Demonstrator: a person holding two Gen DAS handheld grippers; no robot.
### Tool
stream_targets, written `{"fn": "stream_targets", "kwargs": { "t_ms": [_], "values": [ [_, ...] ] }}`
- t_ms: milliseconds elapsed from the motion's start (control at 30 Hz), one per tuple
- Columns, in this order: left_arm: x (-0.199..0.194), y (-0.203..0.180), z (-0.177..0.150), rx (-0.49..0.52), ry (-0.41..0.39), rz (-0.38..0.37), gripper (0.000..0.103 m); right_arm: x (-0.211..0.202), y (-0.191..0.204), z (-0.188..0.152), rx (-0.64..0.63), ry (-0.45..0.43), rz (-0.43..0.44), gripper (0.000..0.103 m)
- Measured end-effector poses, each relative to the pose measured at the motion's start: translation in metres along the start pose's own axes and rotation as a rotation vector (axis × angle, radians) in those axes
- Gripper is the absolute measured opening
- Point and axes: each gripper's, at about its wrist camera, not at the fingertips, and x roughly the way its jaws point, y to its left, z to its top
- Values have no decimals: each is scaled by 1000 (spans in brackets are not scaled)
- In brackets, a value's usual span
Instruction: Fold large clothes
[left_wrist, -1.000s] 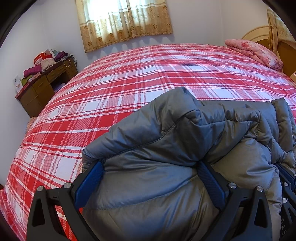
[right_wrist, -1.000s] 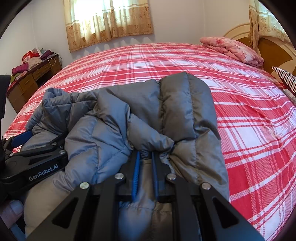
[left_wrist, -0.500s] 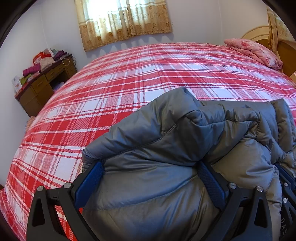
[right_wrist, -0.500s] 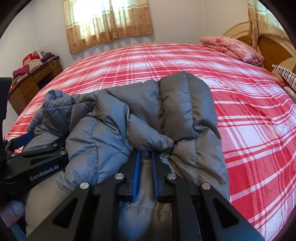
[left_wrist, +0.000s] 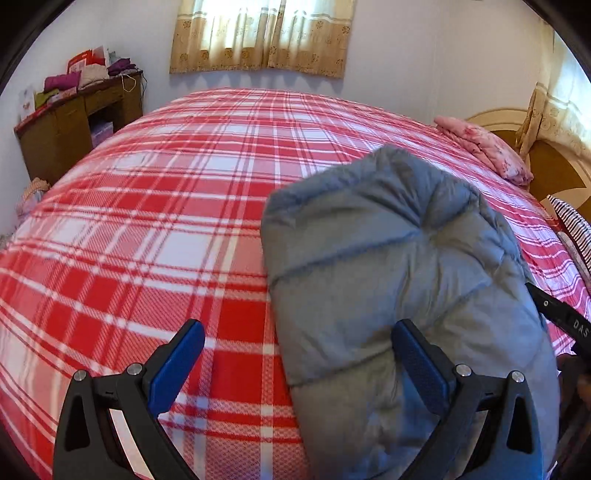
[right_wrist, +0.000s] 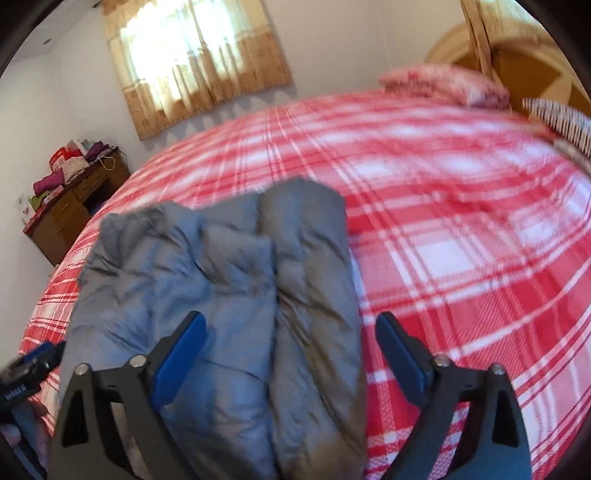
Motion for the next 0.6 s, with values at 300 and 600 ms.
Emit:
{"fn": "stream_targets", "kwargs": {
  "t_ms": [300,600],
  "values": [
    [8,-28,-3,84,-23,-29,102,15,6,-16,14,50,171,78],
    [14,-53,1,146,-37,-150,63,31,9,-15,13,130,359,33]
  ]
}}
